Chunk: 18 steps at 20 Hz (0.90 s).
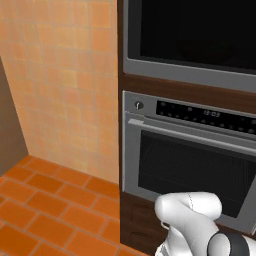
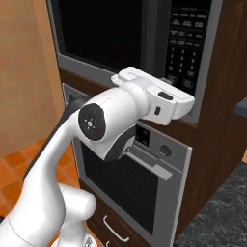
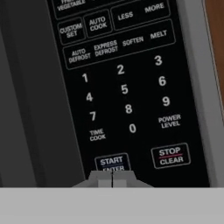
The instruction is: Pick the broccoli from the sink and place it in the bowl. Then pick the bowl and place it in the microwave. Then close the microwave door and press the start button.
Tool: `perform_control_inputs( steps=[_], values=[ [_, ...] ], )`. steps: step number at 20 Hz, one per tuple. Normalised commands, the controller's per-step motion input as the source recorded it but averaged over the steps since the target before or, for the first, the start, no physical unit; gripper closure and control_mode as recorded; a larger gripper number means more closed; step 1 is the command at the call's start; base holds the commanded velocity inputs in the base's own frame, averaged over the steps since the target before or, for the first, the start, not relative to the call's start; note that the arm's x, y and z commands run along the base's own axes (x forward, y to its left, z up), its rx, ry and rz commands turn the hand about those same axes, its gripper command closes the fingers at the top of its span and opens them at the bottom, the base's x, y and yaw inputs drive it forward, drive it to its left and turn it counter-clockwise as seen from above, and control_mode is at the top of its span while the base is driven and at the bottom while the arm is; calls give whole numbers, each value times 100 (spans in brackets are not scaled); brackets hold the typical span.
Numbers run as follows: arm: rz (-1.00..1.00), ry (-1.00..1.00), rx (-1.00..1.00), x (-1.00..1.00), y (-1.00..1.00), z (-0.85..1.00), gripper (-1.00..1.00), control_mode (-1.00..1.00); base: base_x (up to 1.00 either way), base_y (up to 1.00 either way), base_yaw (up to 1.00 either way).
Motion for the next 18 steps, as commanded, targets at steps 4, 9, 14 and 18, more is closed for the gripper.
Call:
perform_control_inputs(
  steps=[4,9,14,18],
  values=[
    [0,0,0,23,-1,0,100,-100,0,0,0],
    [0,0,0,15,-17,0,100,-100,0,0,0],
    [2,1,1,24,-18,-7,100,-100,0,0,0],
    [18,1,3,40,-24,-11,100,-100,0,0,0]
  ],
)
